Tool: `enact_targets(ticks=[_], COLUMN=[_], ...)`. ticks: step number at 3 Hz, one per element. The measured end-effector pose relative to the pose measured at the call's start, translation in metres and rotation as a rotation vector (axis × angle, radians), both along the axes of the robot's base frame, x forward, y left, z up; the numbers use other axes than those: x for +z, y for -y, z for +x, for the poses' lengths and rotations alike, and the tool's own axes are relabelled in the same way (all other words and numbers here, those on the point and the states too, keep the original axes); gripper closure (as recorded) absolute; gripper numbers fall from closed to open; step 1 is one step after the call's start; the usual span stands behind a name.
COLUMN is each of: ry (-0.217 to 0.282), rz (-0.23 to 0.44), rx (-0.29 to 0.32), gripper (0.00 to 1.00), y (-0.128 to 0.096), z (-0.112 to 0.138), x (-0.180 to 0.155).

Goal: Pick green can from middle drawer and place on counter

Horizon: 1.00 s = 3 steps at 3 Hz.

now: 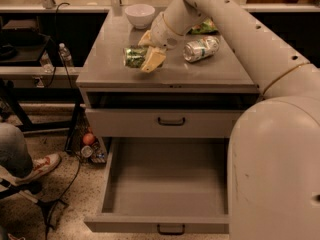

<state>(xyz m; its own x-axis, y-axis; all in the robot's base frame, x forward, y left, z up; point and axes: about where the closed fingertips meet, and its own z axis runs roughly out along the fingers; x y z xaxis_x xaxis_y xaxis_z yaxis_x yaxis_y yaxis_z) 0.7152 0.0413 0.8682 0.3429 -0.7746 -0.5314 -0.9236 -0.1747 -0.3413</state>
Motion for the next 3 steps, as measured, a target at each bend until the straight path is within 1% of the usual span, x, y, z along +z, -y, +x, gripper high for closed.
enact_targets(ticks=[1,2,3], ry=[-0.018,-0.053,-0.077], rz=[0.003,-0.002,-0.011], rx=[-0.053,-0.115,-0.146], gripper=[1.00,0.79,0.54], y=[0.000,-0.002,-0.002], z=[0.008,0.018,0.024], x=[-0.002,-0.006,-0.010])
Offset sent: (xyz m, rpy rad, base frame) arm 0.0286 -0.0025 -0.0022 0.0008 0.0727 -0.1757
